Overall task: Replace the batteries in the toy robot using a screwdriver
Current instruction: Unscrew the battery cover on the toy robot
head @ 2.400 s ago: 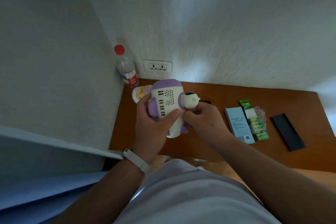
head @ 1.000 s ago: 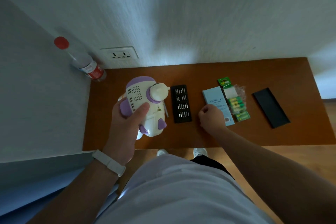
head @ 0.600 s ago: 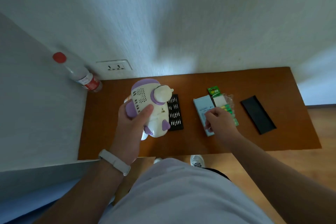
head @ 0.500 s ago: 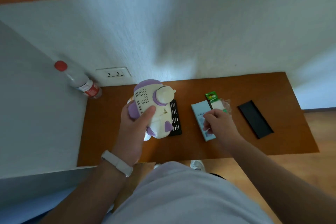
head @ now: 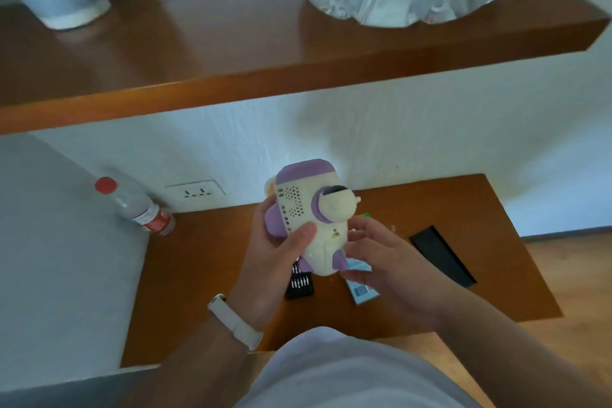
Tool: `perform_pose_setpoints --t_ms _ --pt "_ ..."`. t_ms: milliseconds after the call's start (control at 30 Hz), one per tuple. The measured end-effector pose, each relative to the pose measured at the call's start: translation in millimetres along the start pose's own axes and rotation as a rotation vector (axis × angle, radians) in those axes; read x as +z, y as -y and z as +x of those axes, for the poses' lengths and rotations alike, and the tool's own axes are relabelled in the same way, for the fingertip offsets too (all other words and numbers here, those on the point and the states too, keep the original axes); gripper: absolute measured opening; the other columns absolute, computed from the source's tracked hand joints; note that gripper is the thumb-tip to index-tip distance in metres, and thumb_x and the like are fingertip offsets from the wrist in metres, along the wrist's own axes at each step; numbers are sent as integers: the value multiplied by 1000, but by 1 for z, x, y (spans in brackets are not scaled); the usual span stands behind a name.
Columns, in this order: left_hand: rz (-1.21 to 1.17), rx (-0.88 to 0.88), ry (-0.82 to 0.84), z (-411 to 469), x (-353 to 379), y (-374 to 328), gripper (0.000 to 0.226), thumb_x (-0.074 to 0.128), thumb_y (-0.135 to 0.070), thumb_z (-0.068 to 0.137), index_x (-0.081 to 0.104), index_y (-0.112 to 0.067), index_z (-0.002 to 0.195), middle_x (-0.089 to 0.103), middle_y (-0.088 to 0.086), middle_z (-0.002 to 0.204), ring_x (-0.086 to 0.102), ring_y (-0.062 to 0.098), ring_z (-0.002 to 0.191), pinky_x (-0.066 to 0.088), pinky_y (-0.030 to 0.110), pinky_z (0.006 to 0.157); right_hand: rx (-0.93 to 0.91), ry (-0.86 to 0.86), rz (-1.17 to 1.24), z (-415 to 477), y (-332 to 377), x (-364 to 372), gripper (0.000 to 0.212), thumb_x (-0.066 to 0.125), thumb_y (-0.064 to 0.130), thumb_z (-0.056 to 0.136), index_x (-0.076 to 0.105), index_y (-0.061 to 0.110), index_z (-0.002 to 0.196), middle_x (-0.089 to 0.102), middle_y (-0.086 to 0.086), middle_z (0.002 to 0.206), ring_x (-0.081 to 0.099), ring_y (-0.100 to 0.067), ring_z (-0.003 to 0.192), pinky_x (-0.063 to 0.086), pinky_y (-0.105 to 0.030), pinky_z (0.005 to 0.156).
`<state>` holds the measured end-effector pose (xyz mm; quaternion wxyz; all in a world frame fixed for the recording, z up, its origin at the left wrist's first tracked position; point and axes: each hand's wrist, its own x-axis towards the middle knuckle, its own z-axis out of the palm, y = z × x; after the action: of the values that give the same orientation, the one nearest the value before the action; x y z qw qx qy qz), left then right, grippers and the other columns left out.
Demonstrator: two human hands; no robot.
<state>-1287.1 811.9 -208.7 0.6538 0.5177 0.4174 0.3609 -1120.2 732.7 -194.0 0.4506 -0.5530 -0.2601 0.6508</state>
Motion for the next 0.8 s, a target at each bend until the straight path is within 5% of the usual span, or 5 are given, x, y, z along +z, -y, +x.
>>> perform_pose_setpoints --t_ms 333,600,800 --pt "37 53 61 -1 39 4 69 81 -41 76 47 -41 136 65 -7 126 62 18 120 60 33 83 -27 40 109 -7 1 -33 38 64 28 95 54 29 132 64 0 128 61 -22 121 51 -45 102" --pt "30 70 109 -2 70 2 71 78 -31 78 43 -29 141 65 -1 128 61 23 122 59 37 88 -101 65 121 -15 1 -61 53 68 33 90 47 25 137 56 -10 133 53 -30 127 46 -51 107" --pt "19 87 86 2 82 -6 73 82 -29 80 42 -22 141 63 8 131 60 30 123 57 47 95 -213 81 91 -8 2 -65 72 76 55 76 46 28 135 58 -1 130 56 -24 125 51 -45 101"
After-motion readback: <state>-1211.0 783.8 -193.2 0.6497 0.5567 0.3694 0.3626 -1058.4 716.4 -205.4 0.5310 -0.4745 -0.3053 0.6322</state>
